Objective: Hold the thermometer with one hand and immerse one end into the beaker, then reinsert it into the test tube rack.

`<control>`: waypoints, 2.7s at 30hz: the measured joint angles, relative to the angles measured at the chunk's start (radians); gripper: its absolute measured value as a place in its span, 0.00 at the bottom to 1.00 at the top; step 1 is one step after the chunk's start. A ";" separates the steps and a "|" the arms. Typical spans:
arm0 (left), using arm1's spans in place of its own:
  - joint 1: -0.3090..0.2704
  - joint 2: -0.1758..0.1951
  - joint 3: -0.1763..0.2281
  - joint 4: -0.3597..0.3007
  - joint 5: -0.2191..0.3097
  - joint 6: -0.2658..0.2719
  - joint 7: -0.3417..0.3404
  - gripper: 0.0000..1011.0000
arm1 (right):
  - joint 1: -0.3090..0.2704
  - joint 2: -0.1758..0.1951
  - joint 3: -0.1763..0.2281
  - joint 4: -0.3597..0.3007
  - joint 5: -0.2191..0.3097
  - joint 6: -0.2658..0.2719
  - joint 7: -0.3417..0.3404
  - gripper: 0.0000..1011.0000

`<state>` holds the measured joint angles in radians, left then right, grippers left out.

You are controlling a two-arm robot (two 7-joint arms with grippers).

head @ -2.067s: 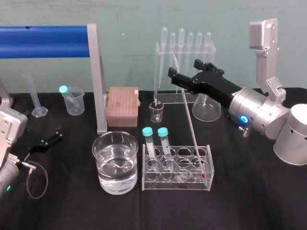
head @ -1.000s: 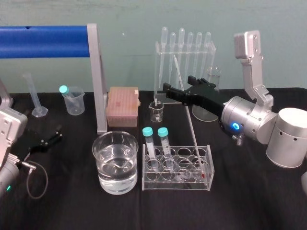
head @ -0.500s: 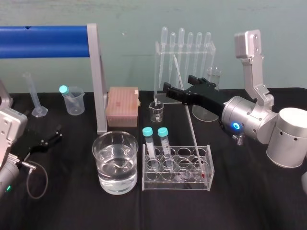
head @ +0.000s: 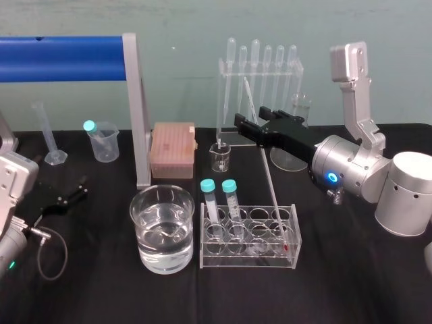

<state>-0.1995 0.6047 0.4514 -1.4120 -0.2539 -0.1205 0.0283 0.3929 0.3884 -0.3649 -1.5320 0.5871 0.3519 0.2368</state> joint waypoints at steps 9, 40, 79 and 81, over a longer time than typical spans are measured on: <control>0.000 0.000 0.000 0.000 0.000 0.000 0.000 1.00 | 0.000 0.000 0.000 0.000 0.000 -0.001 0.000 0.42; 0.000 0.000 0.000 0.000 0.000 0.000 0.000 1.00 | -0.003 -0.001 0.012 -0.002 0.005 -0.036 0.014 0.06; 0.000 0.000 0.000 0.000 0.000 0.000 0.000 1.00 | 0.135 -0.101 -0.037 0.051 0.253 -0.482 0.447 0.06; 0.000 0.000 0.000 0.000 0.000 0.000 0.000 1.00 | 0.140 -0.104 -0.058 0.064 0.262 -0.483 0.470 0.06</control>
<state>-0.1995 0.6047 0.4514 -1.4119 -0.2539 -0.1205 0.0283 0.5330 0.2839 -0.4225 -1.4680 0.8486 -0.1306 0.7065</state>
